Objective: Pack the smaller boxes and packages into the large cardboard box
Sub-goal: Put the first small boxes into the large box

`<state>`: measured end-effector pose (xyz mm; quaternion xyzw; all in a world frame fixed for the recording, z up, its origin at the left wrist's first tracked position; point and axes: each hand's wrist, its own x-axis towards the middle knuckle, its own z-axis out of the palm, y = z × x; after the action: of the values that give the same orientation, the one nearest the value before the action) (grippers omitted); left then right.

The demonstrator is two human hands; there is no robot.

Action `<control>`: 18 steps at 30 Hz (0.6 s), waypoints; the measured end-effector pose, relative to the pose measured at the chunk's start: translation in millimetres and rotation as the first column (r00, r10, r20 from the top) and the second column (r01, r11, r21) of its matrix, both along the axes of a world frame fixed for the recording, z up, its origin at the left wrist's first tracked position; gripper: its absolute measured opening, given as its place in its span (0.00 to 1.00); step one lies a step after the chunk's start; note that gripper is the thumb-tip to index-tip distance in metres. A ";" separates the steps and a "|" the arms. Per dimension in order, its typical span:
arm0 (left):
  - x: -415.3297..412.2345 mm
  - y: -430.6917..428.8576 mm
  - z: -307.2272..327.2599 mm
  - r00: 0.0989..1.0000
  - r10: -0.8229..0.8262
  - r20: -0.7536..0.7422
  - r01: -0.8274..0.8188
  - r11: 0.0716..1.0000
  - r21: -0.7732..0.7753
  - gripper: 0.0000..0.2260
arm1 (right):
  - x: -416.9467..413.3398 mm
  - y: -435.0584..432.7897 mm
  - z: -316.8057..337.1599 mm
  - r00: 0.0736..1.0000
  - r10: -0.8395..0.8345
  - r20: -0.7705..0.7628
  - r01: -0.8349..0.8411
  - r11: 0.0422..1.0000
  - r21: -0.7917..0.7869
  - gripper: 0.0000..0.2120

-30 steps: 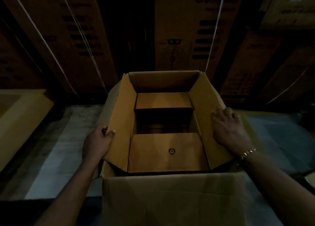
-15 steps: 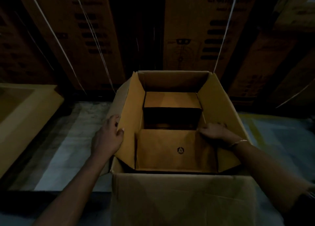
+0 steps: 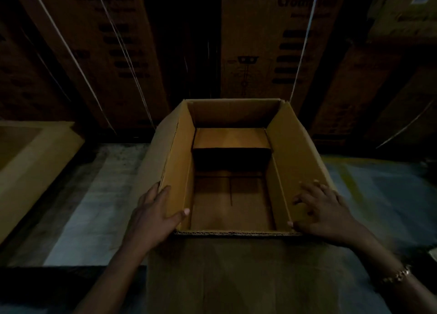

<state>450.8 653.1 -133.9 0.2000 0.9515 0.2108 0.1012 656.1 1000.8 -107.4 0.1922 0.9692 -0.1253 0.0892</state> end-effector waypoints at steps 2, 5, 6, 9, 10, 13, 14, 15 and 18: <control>3.6 -4.7 -4.7 1.000 0.004 -0.006 -0.003 1.000 0.025 0.41 | 6.6 -2.1 -3.8 0.991 -0.060 -0.121 0.066 0.997 0.039 0.29; 7.5 -8.0 -7.4 0.999 0.041 0.005 -0.041 0.994 0.103 0.39 | 6.6 -7.5 -3.6 0.974 -0.130 -0.186 0.129 0.991 -0.018 0.32; 8.9 -8.2 -7.7 0.999 0.053 -0.002 -0.052 0.990 0.128 0.37 | 5.2 -10.3 -3.5 0.969 -0.136 -0.204 0.126 0.990 -0.060 0.33; 12.4 -8.0 -6.5 0.993 0.095 -0.076 -0.082 0.984 0.160 0.31 | 2.4 -18.1 -5.9 0.955 -0.122 -0.271 0.102 0.991 -0.085 0.33; 13.6 -7.4 -5.5 0.990 0.103 -0.092 -0.086 0.982 0.170 0.29 | 2.0 -19.5 -7.3 0.949 -0.116 -0.293 0.102 0.993 -0.062 0.32; 15.6 -3.9 -1.7 0.987 0.105 -0.123 -0.081 0.980 0.184 0.26 | -0.1 -20.5 -6.9 0.934 -0.099 -0.344 0.116 0.993 0.029 0.30; 15.7 -3.0 -0.1 0.986 0.102 -0.131 -0.077 0.979 0.187 0.25 | -0.7 -20.3 -5.4 0.933 -0.092 -0.347 0.116 0.992 0.049 0.30; 15.7 -2.2 1.5 0.986 0.100 -0.137 -0.072 0.979 0.193 0.25 | -1.3 -19.6 -3.6 0.934 -0.084 -0.346 0.112 0.992 0.062 0.30; 13.9 -0.6 5.7 0.982 0.091 -0.165 -0.056 0.977 0.205 0.23 | -2.2 -17.6 1.7 0.942 -0.068 -0.329 0.099 0.992 0.079 0.29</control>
<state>464.7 652.5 -128.3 0.1914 0.9375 0.2903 -0.0102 653.9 983.2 -105.7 0.2139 0.9664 -0.1132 -0.0864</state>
